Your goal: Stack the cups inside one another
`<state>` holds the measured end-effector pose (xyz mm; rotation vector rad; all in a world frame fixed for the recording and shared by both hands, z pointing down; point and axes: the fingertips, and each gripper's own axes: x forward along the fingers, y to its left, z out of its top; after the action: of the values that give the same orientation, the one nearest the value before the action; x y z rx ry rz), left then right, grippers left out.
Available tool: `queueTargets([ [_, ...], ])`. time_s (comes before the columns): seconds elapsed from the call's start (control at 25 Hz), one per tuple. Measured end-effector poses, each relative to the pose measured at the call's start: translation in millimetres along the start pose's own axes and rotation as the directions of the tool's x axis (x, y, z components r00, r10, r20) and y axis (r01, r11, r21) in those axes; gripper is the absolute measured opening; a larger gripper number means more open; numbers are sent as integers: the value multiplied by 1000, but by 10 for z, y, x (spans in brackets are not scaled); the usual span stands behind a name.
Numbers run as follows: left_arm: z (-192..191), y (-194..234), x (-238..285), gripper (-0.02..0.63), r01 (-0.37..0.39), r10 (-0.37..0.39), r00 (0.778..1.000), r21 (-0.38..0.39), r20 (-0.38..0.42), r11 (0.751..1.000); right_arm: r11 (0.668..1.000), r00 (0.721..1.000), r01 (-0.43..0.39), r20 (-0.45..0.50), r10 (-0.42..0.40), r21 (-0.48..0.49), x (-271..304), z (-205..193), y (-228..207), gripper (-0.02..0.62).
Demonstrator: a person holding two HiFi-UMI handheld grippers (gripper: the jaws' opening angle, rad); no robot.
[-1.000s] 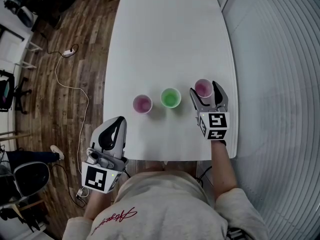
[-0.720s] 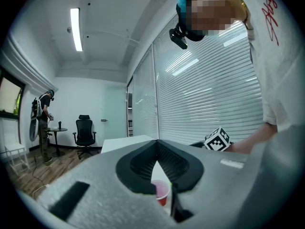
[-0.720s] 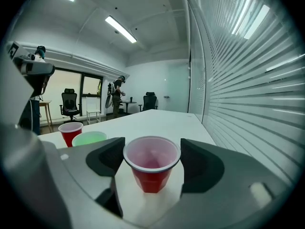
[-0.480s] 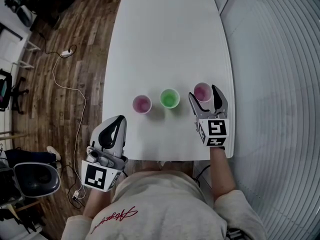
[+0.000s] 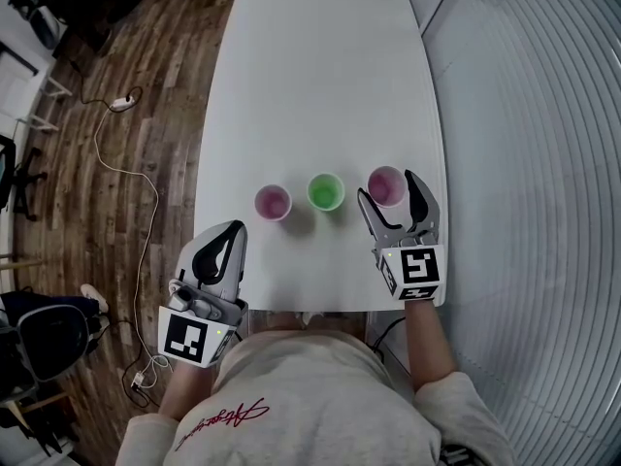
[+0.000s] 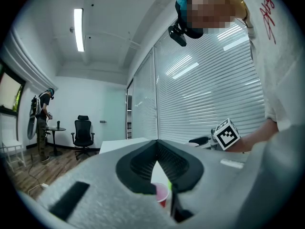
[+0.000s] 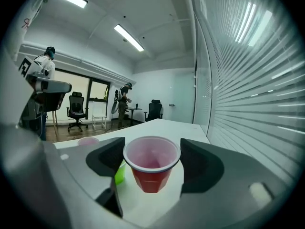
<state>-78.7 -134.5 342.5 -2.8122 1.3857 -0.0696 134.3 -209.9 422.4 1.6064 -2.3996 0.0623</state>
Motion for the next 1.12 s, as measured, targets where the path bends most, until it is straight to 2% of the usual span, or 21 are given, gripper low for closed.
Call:
queueTargets([
  [0.52,-25,78,-102,-5,-12,12,1000,-11,13,1000,997,994,-73,79,74,-11,49,396,351,359],
  [1.12,-39,176,-157,-5,-33,33,999,-4,3,999,988,985,-150,93,147,28,246,468,584,360],
])
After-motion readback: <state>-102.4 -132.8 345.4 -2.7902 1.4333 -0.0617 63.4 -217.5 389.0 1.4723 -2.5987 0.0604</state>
